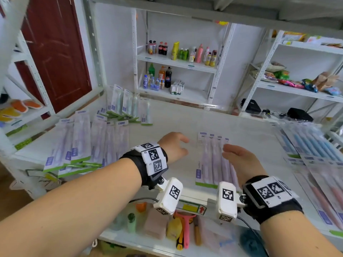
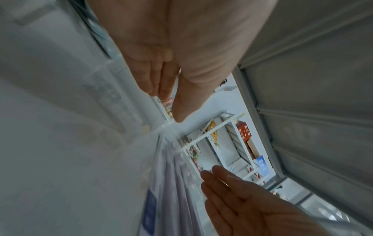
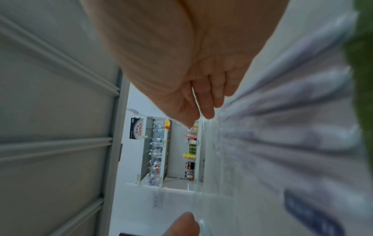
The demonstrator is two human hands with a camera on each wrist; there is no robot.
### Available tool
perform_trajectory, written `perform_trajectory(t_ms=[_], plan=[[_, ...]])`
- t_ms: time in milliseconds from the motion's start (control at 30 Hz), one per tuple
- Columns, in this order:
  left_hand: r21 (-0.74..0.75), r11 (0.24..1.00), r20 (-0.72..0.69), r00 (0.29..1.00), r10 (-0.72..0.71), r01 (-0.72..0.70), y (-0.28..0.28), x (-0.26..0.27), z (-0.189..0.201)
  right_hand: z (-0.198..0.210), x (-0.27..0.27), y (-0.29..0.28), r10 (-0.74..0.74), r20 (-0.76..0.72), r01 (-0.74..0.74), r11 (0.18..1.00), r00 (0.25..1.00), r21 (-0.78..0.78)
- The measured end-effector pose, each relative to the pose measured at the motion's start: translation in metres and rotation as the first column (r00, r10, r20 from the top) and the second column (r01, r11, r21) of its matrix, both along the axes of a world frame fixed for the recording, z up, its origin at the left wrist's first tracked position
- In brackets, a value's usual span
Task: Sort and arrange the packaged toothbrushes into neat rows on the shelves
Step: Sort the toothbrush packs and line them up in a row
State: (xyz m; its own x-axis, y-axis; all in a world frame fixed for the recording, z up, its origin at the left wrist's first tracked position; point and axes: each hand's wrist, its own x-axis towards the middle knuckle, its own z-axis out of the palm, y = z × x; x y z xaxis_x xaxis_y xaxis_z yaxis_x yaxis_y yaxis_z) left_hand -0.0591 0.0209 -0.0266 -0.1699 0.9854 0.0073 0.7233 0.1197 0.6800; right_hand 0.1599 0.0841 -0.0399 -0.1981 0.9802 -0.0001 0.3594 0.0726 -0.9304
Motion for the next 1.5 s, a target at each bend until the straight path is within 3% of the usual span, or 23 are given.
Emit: perform_trajectory(t_ms=[200,333,433,500,600,733,933,1100,1333,1500], plan=[[0.093,0.963,0.102,0.964,0.244,-0.253,-0.046,-0.068,0.003,0.013,-0.084,-0.015,0.097,-0.119,-0.085,0.991,0.988,0.108],[0.202,0.884,0.127,0.906,0.404,-0.422,-0.087,-0.114,0.008,0.012,-0.145,-0.033,-0.018,-0.294,0.061,0.989,0.956,0.137],[0.230,0.814,0.120,0.846,0.520,-0.533,-0.118,-0.150,0.009,0.012,-0.188,-0.047,0.033,-0.318,0.007,0.992,0.948,0.126],[0.178,0.775,0.115,0.795,0.595,-0.606,-0.136,-0.174,0.006,0.012,-0.214,-0.058,0.174,-0.270,-0.167,0.985,0.947,0.046],[0.090,0.716,0.110,0.722,0.684,-0.692,-0.159,-0.204,-0.001,0.013,-0.245,-0.073,0.404,-0.136,-0.418,0.903,0.905,-0.102],[-0.015,0.693,0.012,0.693,0.721,-0.721,-0.180,-0.229,-0.014,0.019,-0.280,-0.089,0.545,0.022,-0.533,0.827,0.838,-0.178],[-0.104,0.693,-0.025,0.698,0.715,-0.714,-0.189,-0.244,-0.027,0.025,-0.322,-0.111,0.611,0.285,-0.591,0.790,0.739,-0.163],[-0.125,0.720,-0.032,0.728,0.684,-0.682,-0.190,-0.251,-0.033,0.022,-0.339,-0.114,0.584,0.546,-0.625,0.769,0.601,-0.134],[-0.125,0.743,-0.015,0.750,0.661,-0.657,-0.189,-0.260,-0.035,0.017,-0.350,-0.110,0.569,0.585,-0.607,0.779,0.579,-0.157],[-0.141,0.740,-0.006,0.748,0.663,-0.657,-0.189,-0.262,-0.034,0.015,-0.351,-0.109,0.562,0.562,-0.586,0.794,0.607,-0.160]])
